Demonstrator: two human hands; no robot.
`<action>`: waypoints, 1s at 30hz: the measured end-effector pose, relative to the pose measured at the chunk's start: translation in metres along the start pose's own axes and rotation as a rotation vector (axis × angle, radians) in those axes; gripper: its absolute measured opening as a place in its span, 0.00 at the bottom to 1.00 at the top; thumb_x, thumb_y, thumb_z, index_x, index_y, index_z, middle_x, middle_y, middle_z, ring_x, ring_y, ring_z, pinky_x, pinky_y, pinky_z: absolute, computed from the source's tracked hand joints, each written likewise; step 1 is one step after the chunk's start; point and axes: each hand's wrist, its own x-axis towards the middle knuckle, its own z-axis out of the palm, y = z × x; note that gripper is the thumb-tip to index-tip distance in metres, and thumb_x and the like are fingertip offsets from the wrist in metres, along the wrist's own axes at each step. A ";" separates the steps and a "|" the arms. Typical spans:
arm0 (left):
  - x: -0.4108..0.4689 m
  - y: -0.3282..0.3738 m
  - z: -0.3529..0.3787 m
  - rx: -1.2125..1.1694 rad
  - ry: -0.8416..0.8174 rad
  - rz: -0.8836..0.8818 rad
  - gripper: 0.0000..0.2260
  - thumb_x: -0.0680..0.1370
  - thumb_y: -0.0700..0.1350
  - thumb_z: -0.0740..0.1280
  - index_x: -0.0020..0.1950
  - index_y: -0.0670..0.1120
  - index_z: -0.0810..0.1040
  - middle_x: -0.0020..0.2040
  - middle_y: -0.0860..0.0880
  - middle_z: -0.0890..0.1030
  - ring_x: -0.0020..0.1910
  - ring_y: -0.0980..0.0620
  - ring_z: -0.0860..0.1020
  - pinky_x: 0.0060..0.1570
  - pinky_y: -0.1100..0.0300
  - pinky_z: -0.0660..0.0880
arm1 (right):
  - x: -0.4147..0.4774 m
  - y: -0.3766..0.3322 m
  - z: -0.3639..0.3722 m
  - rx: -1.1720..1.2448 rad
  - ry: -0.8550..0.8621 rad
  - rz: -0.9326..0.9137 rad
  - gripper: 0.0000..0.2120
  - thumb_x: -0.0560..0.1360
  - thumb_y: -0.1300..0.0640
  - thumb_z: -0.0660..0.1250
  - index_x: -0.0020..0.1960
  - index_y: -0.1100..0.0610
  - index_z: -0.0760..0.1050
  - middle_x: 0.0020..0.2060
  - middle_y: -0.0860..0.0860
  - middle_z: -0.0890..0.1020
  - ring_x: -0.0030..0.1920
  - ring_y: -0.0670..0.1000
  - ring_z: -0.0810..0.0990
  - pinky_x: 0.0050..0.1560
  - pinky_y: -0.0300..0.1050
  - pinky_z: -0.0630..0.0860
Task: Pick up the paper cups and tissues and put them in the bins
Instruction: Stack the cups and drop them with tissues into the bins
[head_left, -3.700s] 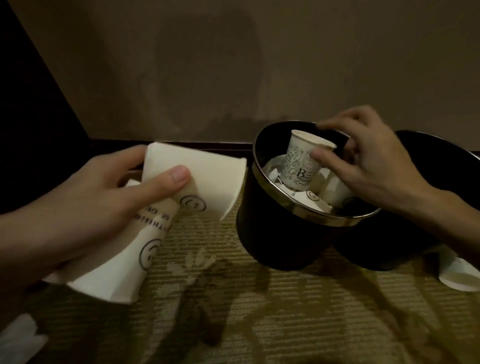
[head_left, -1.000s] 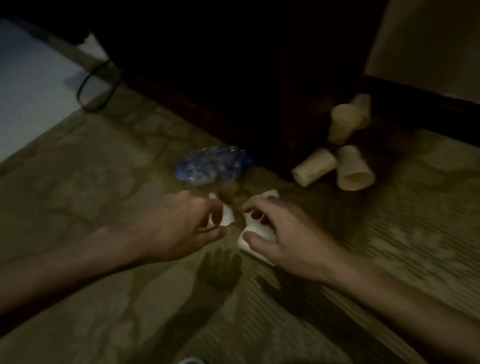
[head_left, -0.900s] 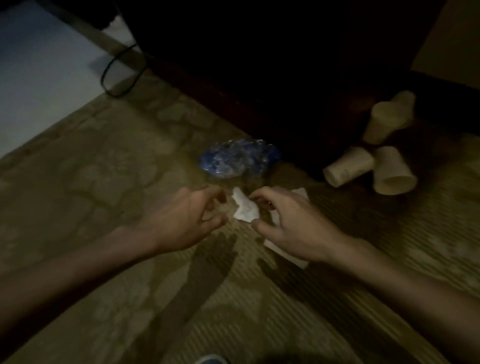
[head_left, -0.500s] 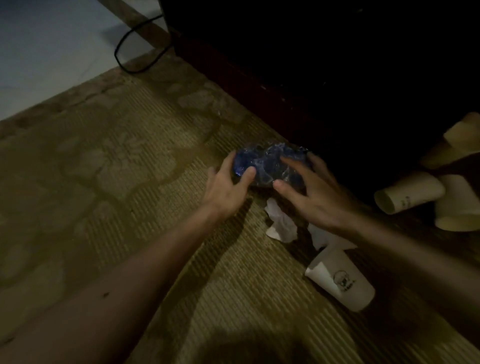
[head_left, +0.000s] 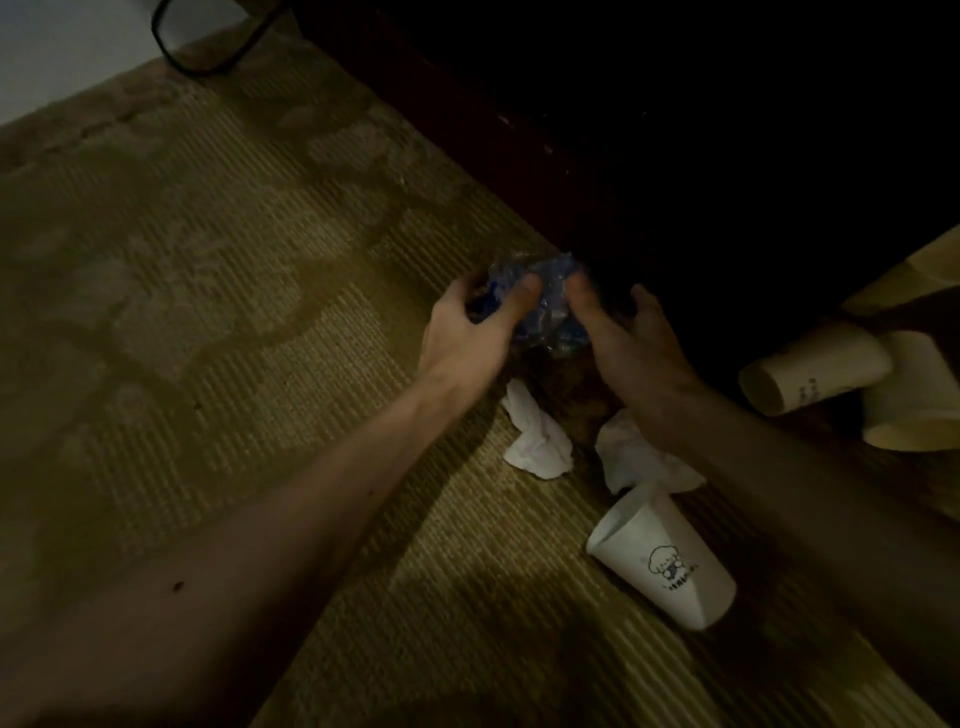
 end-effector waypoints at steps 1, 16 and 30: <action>-0.008 0.000 0.005 -0.047 -0.009 0.006 0.29 0.75 0.62 0.67 0.70 0.48 0.71 0.53 0.60 0.78 0.47 0.64 0.79 0.45 0.70 0.76 | -0.008 -0.004 0.000 0.024 -0.010 -0.009 0.52 0.63 0.26 0.64 0.79 0.48 0.51 0.66 0.42 0.72 0.58 0.38 0.72 0.51 0.31 0.68; -0.123 0.038 0.062 0.009 0.025 0.064 0.34 0.72 0.75 0.49 0.42 0.47 0.78 0.52 0.42 0.77 0.56 0.43 0.76 0.56 0.44 0.74 | -0.107 0.015 -0.051 0.345 -0.220 0.048 0.35 0.60 0.34 0.72 0.62 0.51 0.78 0.57 0.52 0.82 0.57 0.50 0.81 0.59 0.54 0.77; -0.174 0.044 0.055 -0.245 0.091 0.099 0.33 0.75 0.67 0.52 0.45 0.40 0.83 0.42 0.44 0.84 0.43 0.47 0.83 0.42 0.53 0.80 | -0.147 0.018 -0.022 0.352 -0.418 0.066 0.17 0.81 0.42 0.56 0.57 0.50 0.78 0.49 0.49 0.84 0.48 0.39 0.82 0.45 0.32 0.77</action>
